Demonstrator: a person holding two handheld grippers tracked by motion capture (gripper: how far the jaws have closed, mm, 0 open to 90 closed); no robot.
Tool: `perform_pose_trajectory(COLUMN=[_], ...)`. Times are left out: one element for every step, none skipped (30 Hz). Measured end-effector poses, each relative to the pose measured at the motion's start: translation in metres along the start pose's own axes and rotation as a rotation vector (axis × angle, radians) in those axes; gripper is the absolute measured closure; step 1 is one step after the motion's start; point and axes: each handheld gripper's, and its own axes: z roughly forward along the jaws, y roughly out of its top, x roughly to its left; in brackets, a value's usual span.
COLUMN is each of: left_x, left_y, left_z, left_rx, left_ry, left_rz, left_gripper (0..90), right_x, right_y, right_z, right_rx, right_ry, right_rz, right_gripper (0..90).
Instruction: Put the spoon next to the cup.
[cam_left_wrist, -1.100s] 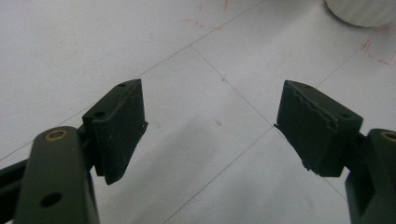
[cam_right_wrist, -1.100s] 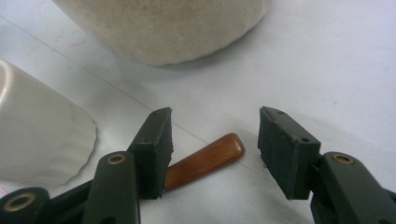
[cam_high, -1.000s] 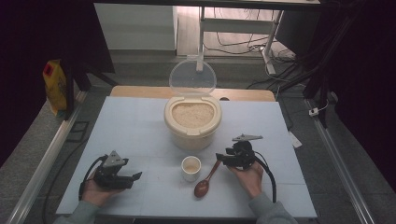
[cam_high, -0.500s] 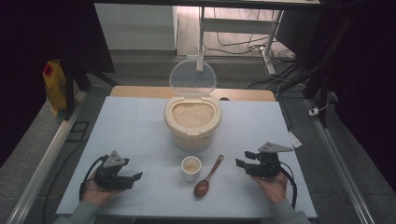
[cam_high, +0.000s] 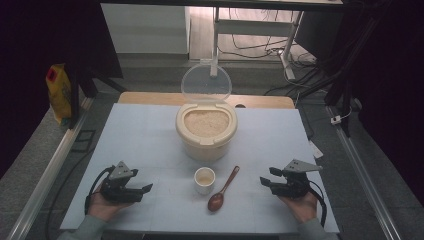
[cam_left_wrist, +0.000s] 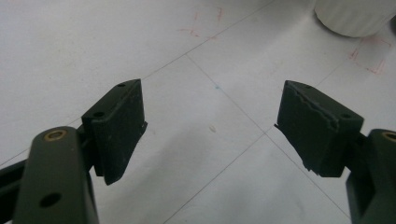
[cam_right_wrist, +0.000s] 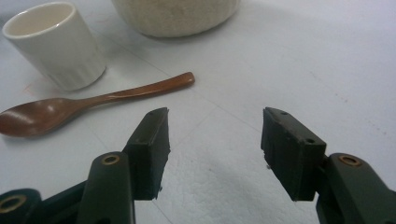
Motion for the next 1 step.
perform_pose_trajectory(left_x=[0.0001], left_y=[0.0000], left_z=[-0.0001], left_rx=[-0.001], left_ry=[0.000], left_rz=[0.000], left_gripper=[23.1], right_x=[0.0008], right_y=[0.0001], right_z=[0.0002], right_rx=[-0.004], right_ry=[0.000], right_rz=[-0.002], right_gripper=[42.1])
